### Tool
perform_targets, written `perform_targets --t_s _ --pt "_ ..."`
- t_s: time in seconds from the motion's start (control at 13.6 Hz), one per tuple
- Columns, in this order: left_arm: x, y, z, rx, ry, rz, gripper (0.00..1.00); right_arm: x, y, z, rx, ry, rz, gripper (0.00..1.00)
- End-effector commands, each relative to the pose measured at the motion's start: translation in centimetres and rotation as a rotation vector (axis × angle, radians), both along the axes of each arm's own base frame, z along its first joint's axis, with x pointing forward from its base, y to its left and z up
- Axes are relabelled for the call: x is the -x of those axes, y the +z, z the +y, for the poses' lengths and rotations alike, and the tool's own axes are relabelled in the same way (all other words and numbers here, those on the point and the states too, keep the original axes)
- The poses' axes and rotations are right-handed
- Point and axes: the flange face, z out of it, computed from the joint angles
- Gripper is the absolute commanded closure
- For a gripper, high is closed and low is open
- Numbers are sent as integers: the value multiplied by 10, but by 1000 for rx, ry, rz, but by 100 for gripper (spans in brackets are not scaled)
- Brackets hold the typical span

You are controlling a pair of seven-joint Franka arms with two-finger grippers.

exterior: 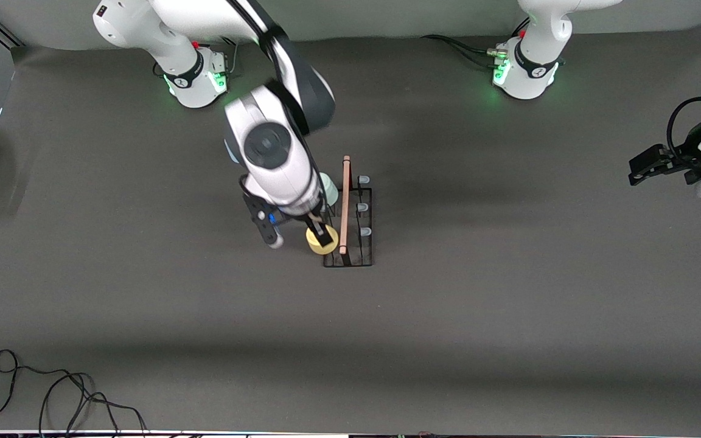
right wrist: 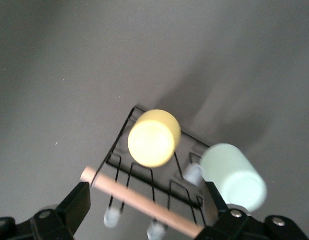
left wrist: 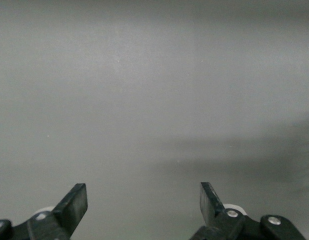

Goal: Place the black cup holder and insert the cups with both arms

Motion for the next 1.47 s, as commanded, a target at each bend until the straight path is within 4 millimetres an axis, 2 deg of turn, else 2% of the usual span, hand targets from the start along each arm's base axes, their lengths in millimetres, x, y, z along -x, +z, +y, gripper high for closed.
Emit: perform_targets --t_s 0.0,0.22,0.37,0.74,1.03,1.25,1.4 --pt "-1 4 1 -10 -7 3 0 10 70 -46 -32 113 31 0" --pt "-1 4 1 -10 -5 1 0 20 121 -96 44 306 12 0" --pt "-1 4 1 -10 -5 1 0 29 145 -124 64 438 -6 0" --pt "-1 4 1 -10 -5 3 0 26 180 -237 89 758 -47 0" --pt "-1 4 1 -10 -4 4 0 15 195 -336 75 993 -63 0" --pt "0 4 1 -12 -4 6 0 8 195 -407 65 1065 -71 0" --pt "0 4 1 -12 -4 7 0 6 194 -436 61 1062 -78 0"
